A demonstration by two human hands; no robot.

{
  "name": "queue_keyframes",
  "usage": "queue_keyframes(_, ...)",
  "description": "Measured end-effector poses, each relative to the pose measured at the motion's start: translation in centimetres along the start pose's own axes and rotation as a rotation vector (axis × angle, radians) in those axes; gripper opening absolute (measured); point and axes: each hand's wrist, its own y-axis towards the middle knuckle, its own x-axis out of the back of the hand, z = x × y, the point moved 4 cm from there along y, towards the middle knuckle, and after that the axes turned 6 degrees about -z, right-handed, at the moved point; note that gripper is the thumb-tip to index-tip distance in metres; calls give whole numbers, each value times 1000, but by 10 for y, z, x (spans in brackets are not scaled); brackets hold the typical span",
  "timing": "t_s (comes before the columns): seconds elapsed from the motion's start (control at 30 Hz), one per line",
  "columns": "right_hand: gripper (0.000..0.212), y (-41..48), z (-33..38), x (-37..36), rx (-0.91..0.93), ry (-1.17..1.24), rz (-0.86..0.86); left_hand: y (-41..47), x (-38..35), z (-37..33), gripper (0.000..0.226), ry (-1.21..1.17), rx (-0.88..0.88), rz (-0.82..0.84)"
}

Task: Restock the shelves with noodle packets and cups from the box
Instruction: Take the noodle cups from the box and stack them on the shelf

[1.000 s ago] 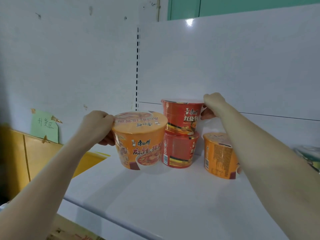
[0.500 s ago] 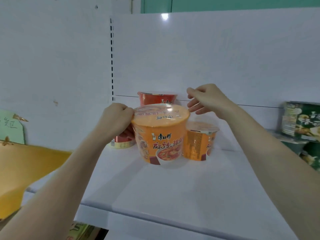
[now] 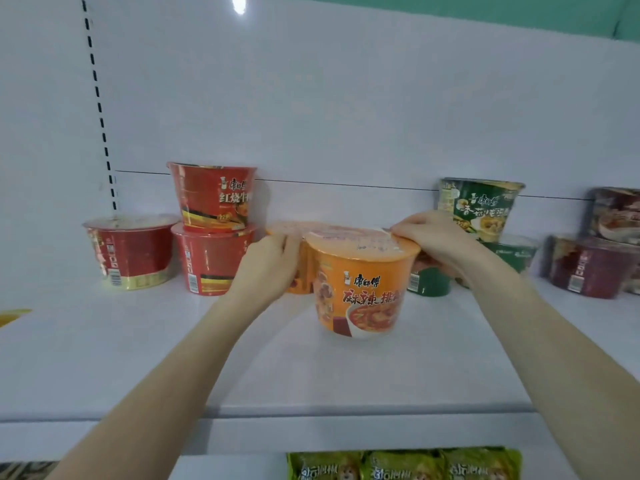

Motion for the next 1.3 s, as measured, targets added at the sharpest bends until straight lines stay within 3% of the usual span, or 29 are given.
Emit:
queue_keyframes(0.1,12,1,-23,15,-78,-6,-57,-15,-24,5,39,340,-131,142)
queue_keyframes(0.27,17,9,-45,20,-118,1,-166,-38,-57,32,49,529,-111,539)
queue_keyframes(0.37,18,12,-49,17,-89,2,-204,-44,-63,38,52,674,-110,649)
queue_keyframes(0.47,21,15,-50,14,-56,-5,-244,-48,-64,36,51,707,-132,653)
queue_keyframes(0.6,27,-4,-30,19,291,-165,-410,-49,-63,37,52,715,-127,644)
queue_keyframes(0.7,22,-32,-19,8,485,-172,-176,-49,-64,35,51,722,-131,637)
queue_keyframes(0.77,33,-38,-22,-3,520,-341,-24,-49,-63,34,51,728,-133,641)
queue_keyframes(0.83,39,-35,-22,-8,567,-475,-11,-49,-63,34,51,725,-136,642)
queue_keyframes(1.3,39,4,-23,-30,578,-587,5,-52,-61,33,49,719,-130,639)
